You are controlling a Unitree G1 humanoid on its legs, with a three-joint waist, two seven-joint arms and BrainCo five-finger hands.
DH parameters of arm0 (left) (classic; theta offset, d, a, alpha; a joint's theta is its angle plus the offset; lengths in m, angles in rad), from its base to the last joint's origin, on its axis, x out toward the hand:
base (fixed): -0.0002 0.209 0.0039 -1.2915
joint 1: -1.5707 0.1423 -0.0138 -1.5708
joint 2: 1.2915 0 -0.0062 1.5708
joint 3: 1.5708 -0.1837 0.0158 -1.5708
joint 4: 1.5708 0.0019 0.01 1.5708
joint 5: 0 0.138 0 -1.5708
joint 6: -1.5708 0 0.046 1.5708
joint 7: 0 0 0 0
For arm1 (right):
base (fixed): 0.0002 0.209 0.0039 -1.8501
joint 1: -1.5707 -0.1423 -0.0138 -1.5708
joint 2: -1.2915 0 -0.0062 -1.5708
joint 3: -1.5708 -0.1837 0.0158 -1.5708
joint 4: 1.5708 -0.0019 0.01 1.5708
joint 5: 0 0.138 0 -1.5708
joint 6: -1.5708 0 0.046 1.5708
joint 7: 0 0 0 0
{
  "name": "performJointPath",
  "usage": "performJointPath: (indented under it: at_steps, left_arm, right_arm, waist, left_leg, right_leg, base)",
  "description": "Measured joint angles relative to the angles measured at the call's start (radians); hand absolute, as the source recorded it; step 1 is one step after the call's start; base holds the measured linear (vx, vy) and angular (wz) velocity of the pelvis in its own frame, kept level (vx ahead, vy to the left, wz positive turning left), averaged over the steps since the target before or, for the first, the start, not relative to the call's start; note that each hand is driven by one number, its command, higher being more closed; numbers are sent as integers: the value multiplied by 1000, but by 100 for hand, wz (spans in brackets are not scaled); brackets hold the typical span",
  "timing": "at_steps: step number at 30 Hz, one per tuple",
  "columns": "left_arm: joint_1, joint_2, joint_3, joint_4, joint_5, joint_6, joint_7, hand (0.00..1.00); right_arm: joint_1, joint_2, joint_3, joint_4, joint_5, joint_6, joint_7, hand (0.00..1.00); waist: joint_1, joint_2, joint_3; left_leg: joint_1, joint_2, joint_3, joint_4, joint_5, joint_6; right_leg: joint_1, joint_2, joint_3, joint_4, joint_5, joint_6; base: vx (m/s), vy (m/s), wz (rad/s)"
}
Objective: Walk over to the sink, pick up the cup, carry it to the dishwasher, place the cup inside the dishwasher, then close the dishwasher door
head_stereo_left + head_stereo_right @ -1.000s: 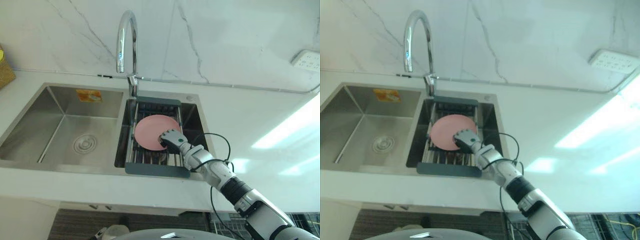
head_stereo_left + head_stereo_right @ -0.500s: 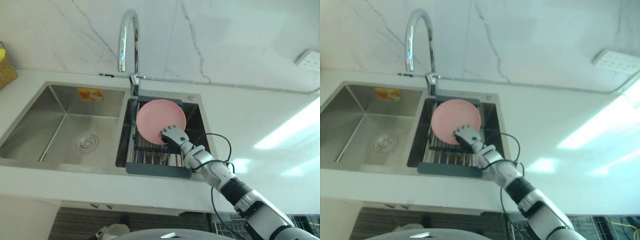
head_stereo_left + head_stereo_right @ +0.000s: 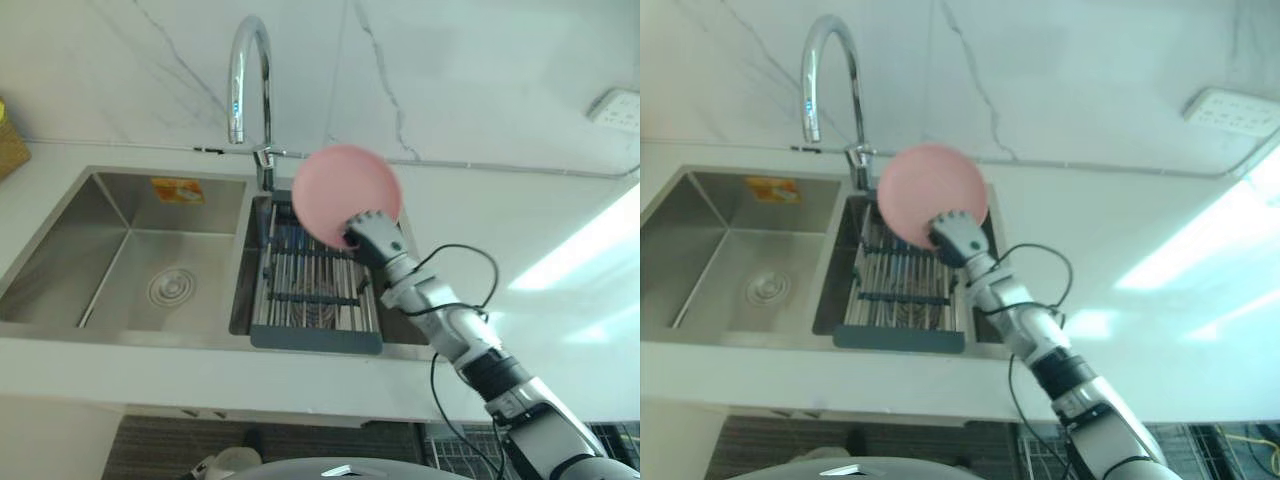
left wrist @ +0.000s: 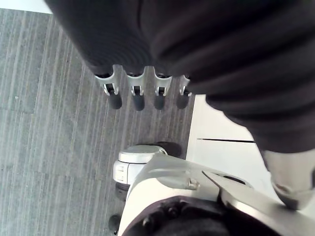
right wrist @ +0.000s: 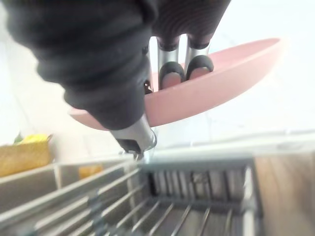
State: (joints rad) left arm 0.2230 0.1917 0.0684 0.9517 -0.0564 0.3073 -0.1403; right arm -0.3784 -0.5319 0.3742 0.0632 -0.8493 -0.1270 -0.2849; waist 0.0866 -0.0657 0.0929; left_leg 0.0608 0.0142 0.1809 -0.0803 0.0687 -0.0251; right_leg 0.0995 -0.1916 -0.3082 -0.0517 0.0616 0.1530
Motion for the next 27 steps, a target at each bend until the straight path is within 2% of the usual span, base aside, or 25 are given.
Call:
performJointPath:
  at_steps: [3, 5, 7, 8, 12, 15, 16, 17, 18, 19, 20, 22, 23, 24, 25, 26, 27]
  left_arm:
    - [7, -1, 0, 1, 0, 0, 0, 0]
    - [17, 0, 0, 2, 0, 1, 0, 0]
    - [26, 3, -3, 5, 1, 1, 0, 0]
    - [27, 4, -4, 6, 1, 2, 0, 0]
    - [14, 23, -70, 16, 2, 13, 2, 0]
    - [-27, 38, -114, 18, 1, 24, 2, 0]
    - [-43, 40, -117, 18, 1, 24, 2, 0]
    - [-62, 36, -117, 18, -3, 25, 6, 0]
    - [-77, 35, -115, 18, -5, 25, 6, 0]
    - [-71, 23, -105, 19, -16, 0, 20, 0]
    - [-58, 13, -67, 15, -31, -1, 32, 0]
    - [-48, 23, -56, 11, -40, 20, 33, 0]
    - [-46, 30, -29, 6, -43, 35, 32, 0]
    - [-44, 38, -15, 3, -52, 32, 31, 0]
    - [-37, 25, 26, 9, -79, 35, 32, 0]
    - [-29, 16, 44, 8, -98, 40, 32, 0]
    - [-34, 9, 50, 17, -128, 50, 36, 0]
  right_arm:
    - [80, -28, -123, -91, 30, -1, -12, 100]
    - [139, -40, -206, -133, 42, -5, -27, 100]
    - [220, -41, -321, -164, 66, -8, -47, 100]
    - [235, -41, -338, -166, 68, -9, -53, 100]
    - [365, -36, -512, -167, 79, -9, -132, 100]
    - [372, -29, -588, -166, 80, 12, -235, 100]
    - [370, -29, -596, -166, 90, 28, -268, 100]
    - [371, -25, -602, -167, 111, 48, -301, 100]
    - [371, -14, -611, -169, 125, 63, -315, 100]
    - [373, 4, -624, -180, 146, 78, -323, 100]
    - [394, 51, -655, -214, 175, 105, -333, 100]
    - [435, 122, -702, -243, 211, 123, -339, 100]
    - [463, 154, -724, -245, 225, 121, -342, 100]
    - [468, 165, -731, -244, 229, 120, -341, 100]
    - [475, 187, -730, -244, 241, 114, -338, 100]
    - [466, 208, -731, -245, 257, 103, -338, 100]
    - [475, 231, -731, -246, 269, 93, -338, 100]
  waist:
    - [-12, 2, -1]
    - [-32, 4, -7]
    - [-65, 8, -12]
    - [-70, 8, -12]
    - [-107, 3, -4]
    - [-129, -6, 29]
    - [-127, -8, 43]
    - [-127, -5, 60]
    - [-128, -7, 74]
    - [-126, -2, 89]
    - [-123, -17, 111]
    - [-141, -40, 123]
    - [-156, -78, 119]
    - [-150, -87, 120]
    - [-144, -82, 117]
    - [-126, -70, 114]
    - [-116, -51, 127]
  left_leg:
    - [23, 2, 36, 0, -11, 1]
    - [30, 3, 59, 0, -17, -1]
    - [32, 1, 87, 1, -21, -1]
    - [34, 1, 91, 1, -22, -1]
    - [44, -15, 131, 1, -44, -7]
    - [15, -48, 157, 1, -49, -1]
    - [5, -53, 181, 1, -50, 1]
    - [-7, -48, 214, 1, -52, 2]
    - [-10, -37, 242, 1, -57, 9]
    - [-6, -21, 277, 0, -67, 34]
    - [0, -1, 319, 0, -68, 51]
    - [2, 17, 341, 3, -67, 49]
    - [-15, 20, 343, 54, -88, 38]
    - [-27, 20, 348, 91, -108, 30]
    - [-67, 41, 331, 139, -130, 38]
    - [-87, 78, 350, 131, -120, 56]
    - [-101, 106, 396, 136, -110, 59]
  right_leg:
    - [-1, 1, 35, 0, 3, 0]
    - [-11, 2, 61, 4, 5, 0]
    - [-34, 2, 93, 17, 7, -1]
    - [-37, 1, 98, 20, 7, -1]
    - [-115, -9, 187, 100, -8, -1]
    - [-206, -31, 239, 122, -15, -19]
    - [-231, -37, 228, 111, -13, -53]
    - [-252, -39, 172, 89, -20, -158]
    - [-261, -37, 123, 69, -40, -220]
    - [-260, -36, 74, 69, -49, -233]
    - [-285, -39, 17, 123, -41, -218]
    - [-306, -37, -49, 271, -51, -210]
    - [-293, -34, -73, 323, -27, -189]
    - [-294, -32, -86, 314, -1, -142]
    - [-309, 7, -67, 272, 60, -155]
    - [-293, 54, -43, 165, 138, -149]
    - [-296, 52, -85, 268, 18, -179]
  base:
    - [4, 2, -38]
    - [-6, 7, -39]
    - [-12, 13, -35]
    - [-19, 14, -31]
    - [-63, 42, -55]
    - [-103, 99, -77]
    - [-112, 154, -126]
    - [-74, 120, -134]
    - [-66, 101, -146]
    - [-71, 63, -142]
    - [-63, 31, -112]
    - [-32, -16, -47]
    - [25, -80, -24]
    - [19, -89, -59]
    - [-43, -47, -101]
    - [-71, -35, -118]
    - [-61, -30, -83]
